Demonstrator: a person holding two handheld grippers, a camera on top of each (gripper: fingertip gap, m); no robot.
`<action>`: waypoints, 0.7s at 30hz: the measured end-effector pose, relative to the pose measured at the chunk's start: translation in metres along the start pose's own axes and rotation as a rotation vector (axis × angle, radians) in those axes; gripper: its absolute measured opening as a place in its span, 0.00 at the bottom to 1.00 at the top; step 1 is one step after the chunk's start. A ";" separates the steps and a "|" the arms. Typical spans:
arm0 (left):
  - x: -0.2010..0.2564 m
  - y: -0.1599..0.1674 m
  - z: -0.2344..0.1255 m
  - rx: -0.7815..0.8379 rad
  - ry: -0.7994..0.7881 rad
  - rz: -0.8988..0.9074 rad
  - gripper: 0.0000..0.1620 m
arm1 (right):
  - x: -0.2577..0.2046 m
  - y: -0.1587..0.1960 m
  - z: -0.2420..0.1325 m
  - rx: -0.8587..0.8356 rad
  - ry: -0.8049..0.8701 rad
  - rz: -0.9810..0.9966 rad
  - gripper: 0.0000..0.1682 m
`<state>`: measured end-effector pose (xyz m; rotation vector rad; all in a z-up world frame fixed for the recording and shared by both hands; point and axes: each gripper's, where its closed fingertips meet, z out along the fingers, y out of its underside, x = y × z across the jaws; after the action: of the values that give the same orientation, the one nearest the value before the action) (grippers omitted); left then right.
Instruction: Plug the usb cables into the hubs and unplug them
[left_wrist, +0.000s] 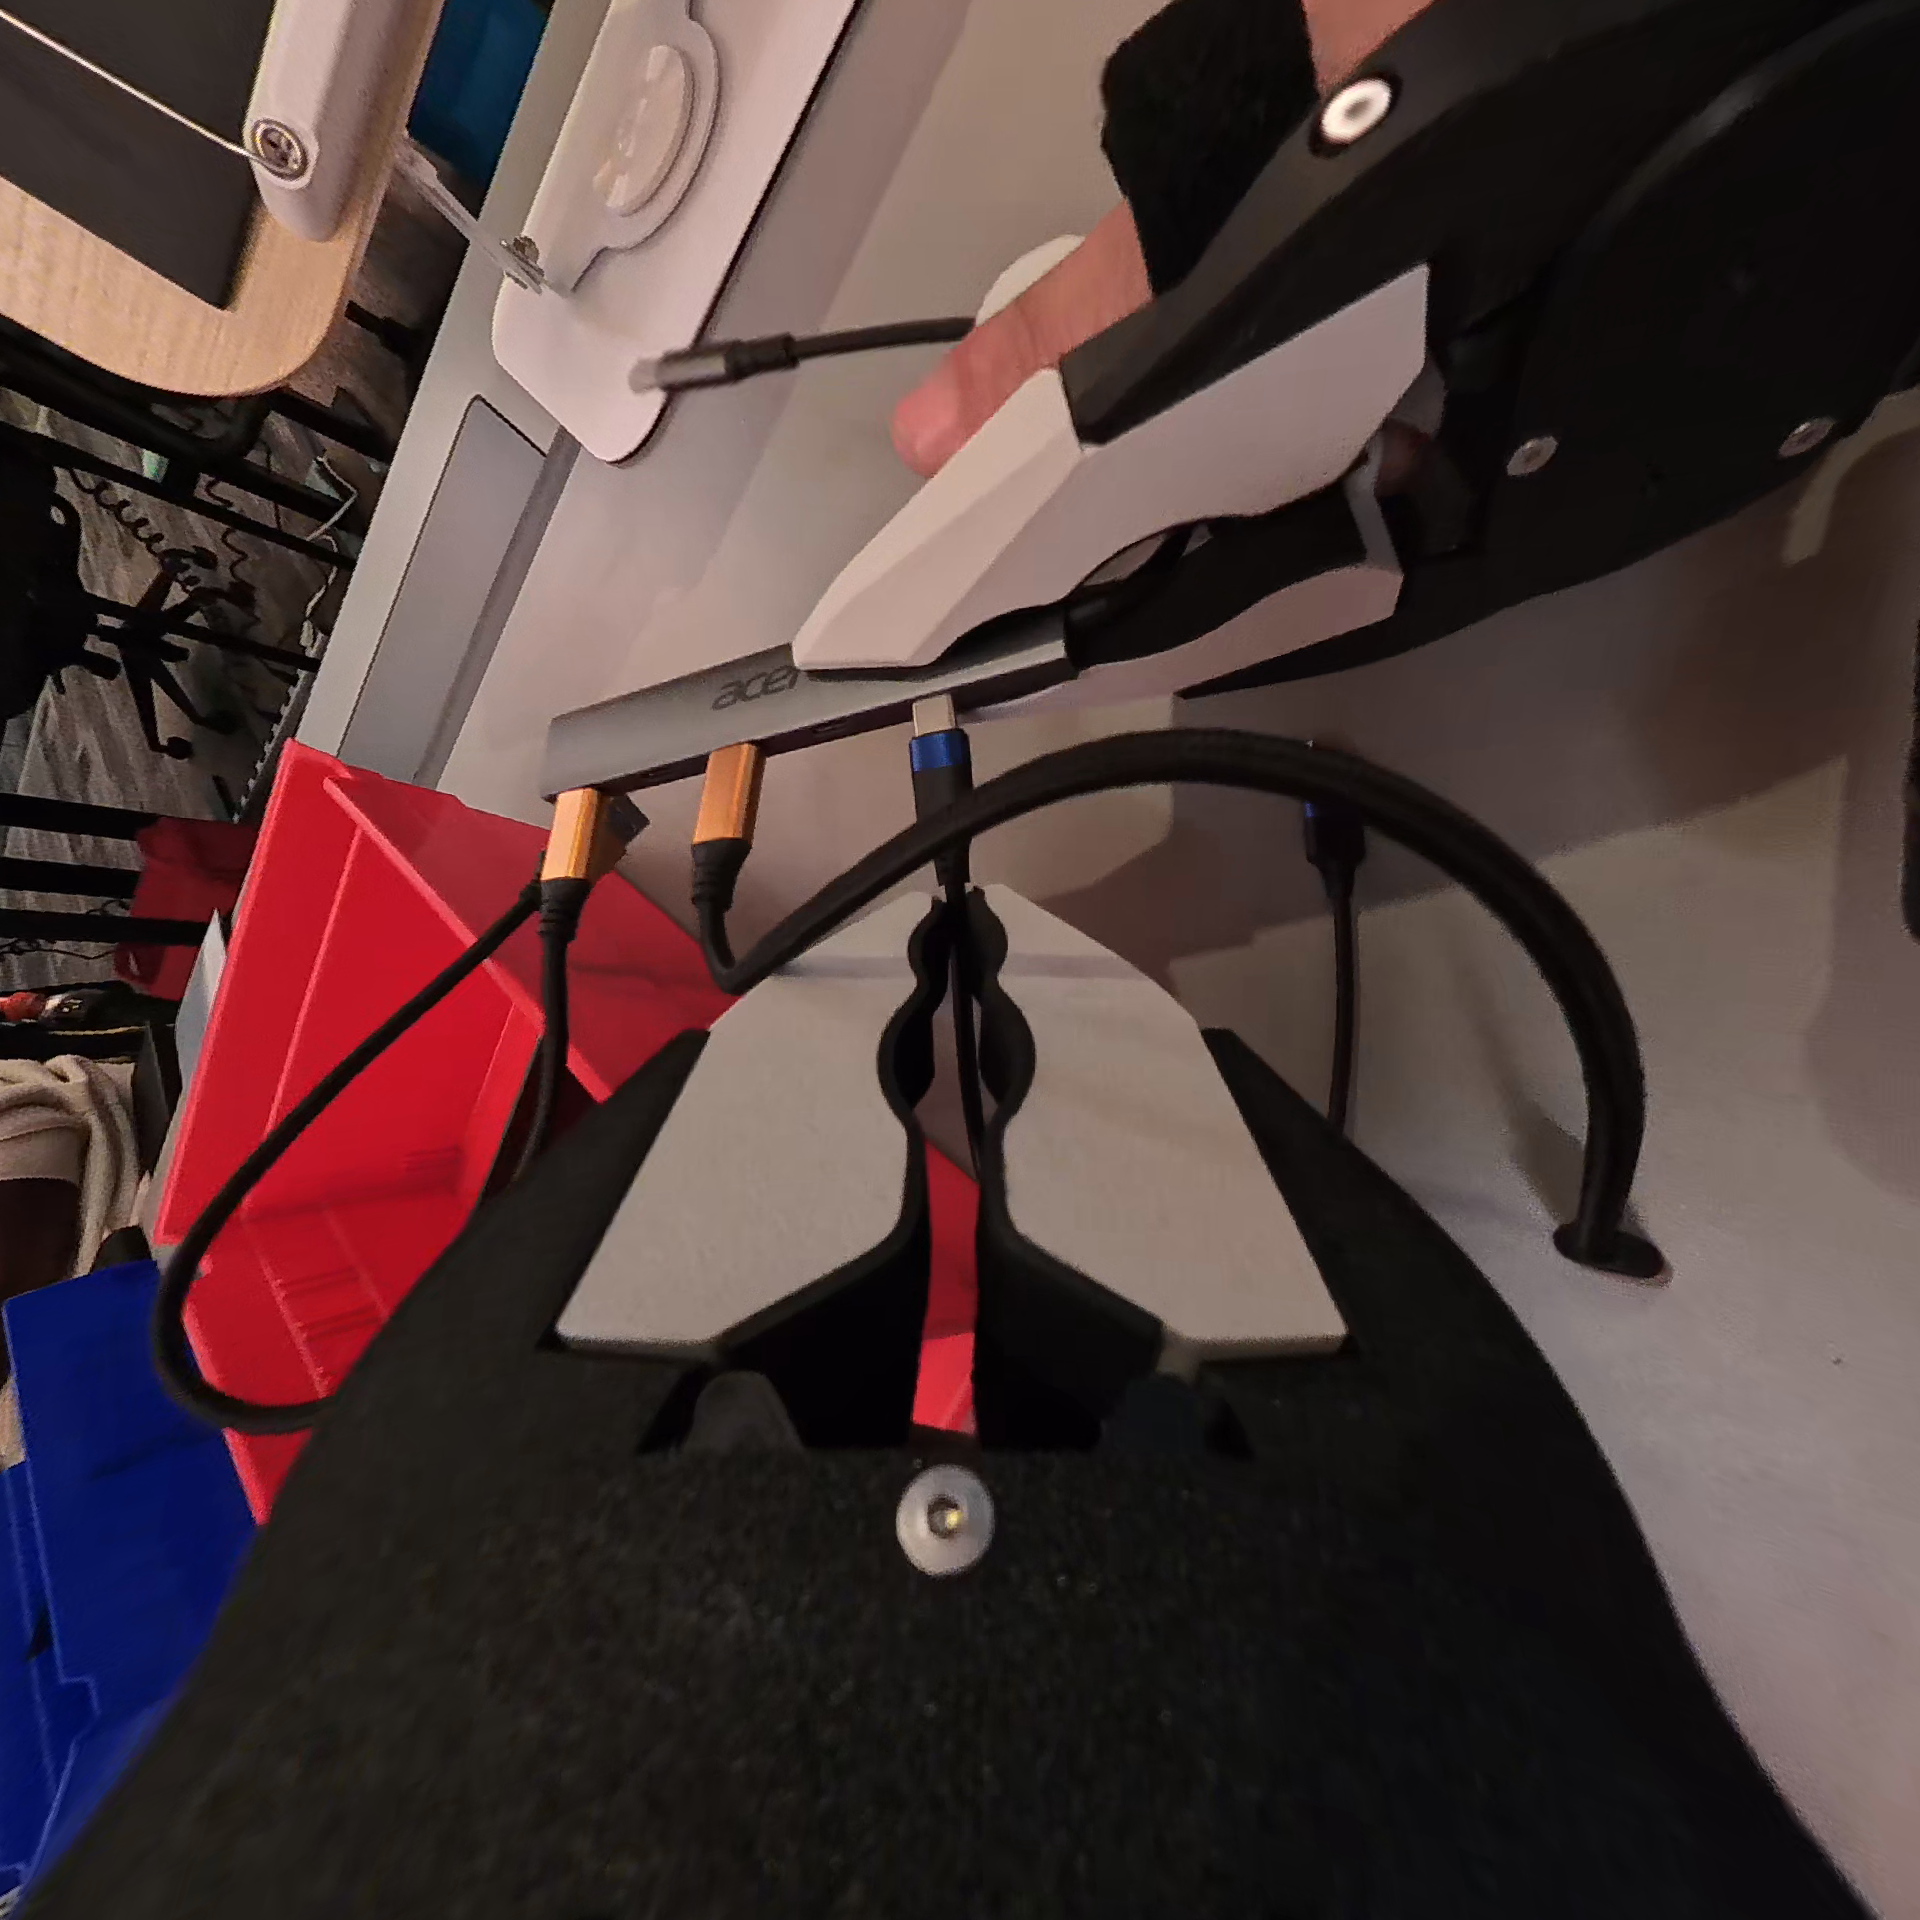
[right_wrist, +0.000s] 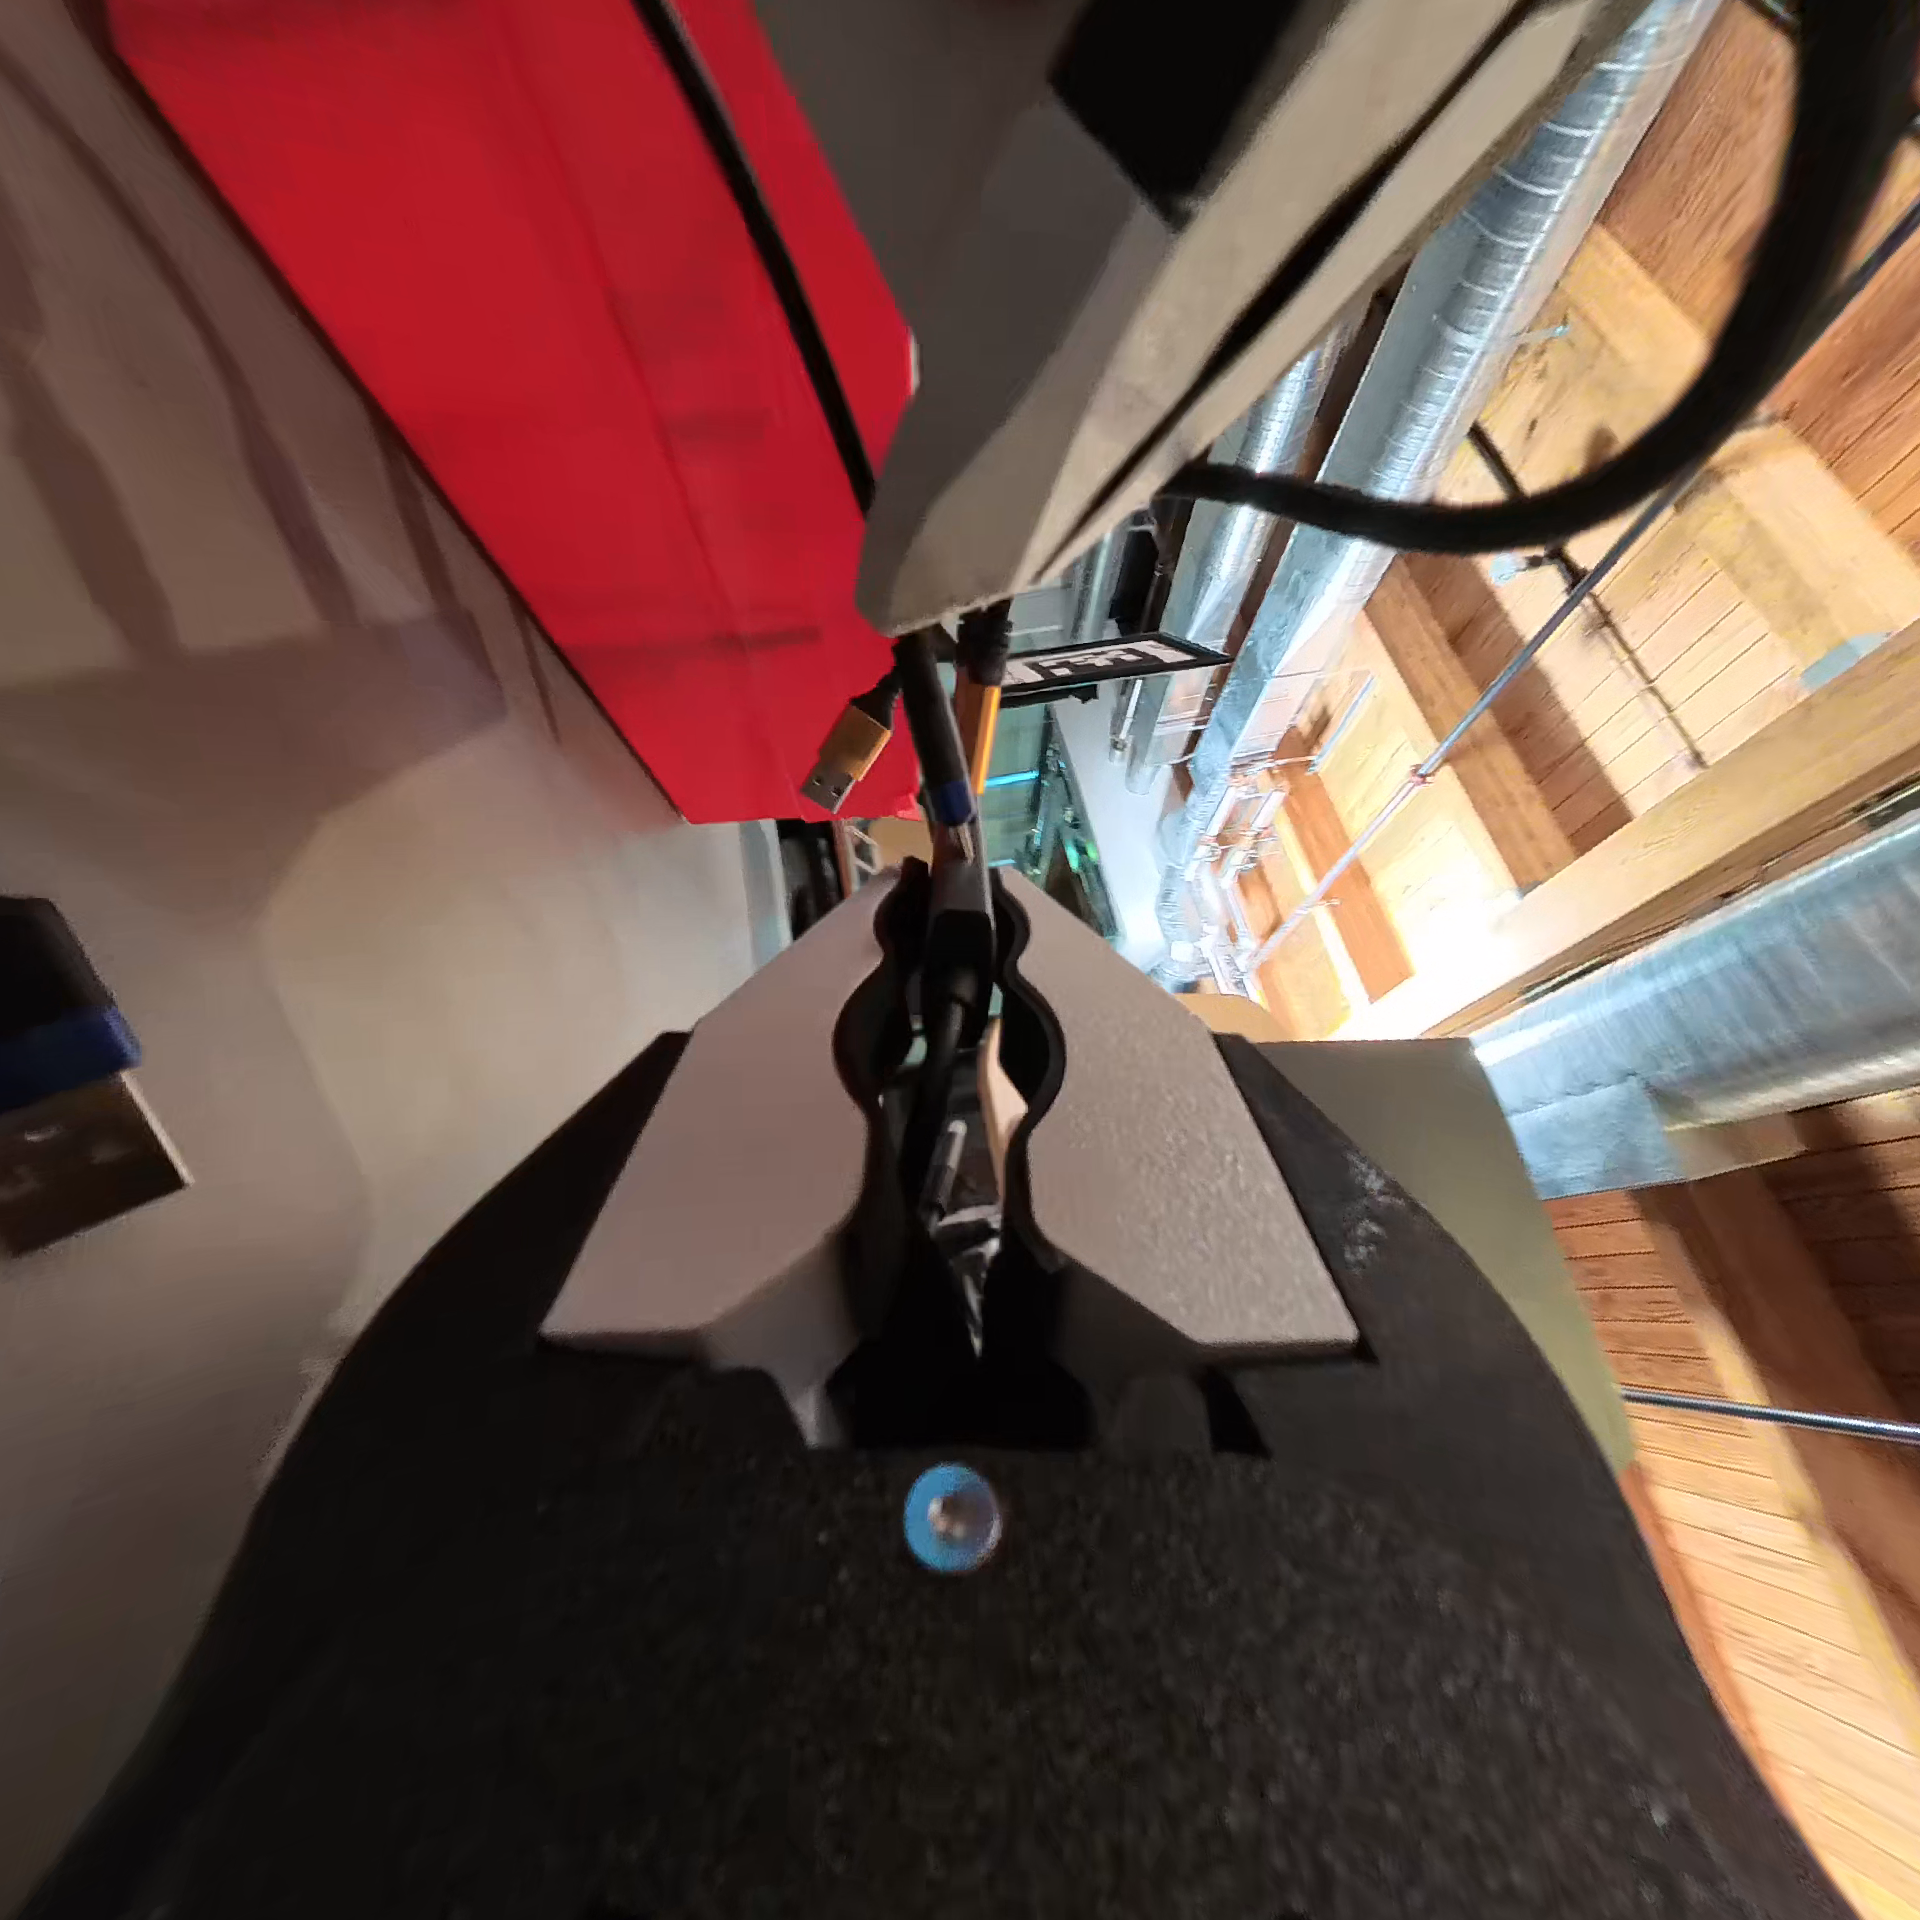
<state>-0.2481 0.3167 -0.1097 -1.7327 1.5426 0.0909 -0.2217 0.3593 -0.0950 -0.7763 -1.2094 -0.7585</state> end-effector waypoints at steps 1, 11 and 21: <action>-0.001 -0.001 0.000 0.007 0.000 -0.016 0.01 | 0.000 0.000 0.000 -0.007 0.004 -0.012 0.05; 0.000 -0.023 -0.006 0.191 0.061 -0.204 0.02 | 0.001 0.005 -0.001 -0.016 -0.023 0.110 0.04; -0.004 -0.030 0.002 0.316 -0.055 -0.259 0.02 | 0.003 0.016 0.000 -0.053 -0.030 0.229 0.05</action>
<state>-0.2220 0.3190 -0.0936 -1.6429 1.2073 -0.2227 -0.2076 0.3678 -0.0934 -0.9557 -1.1081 -0.5936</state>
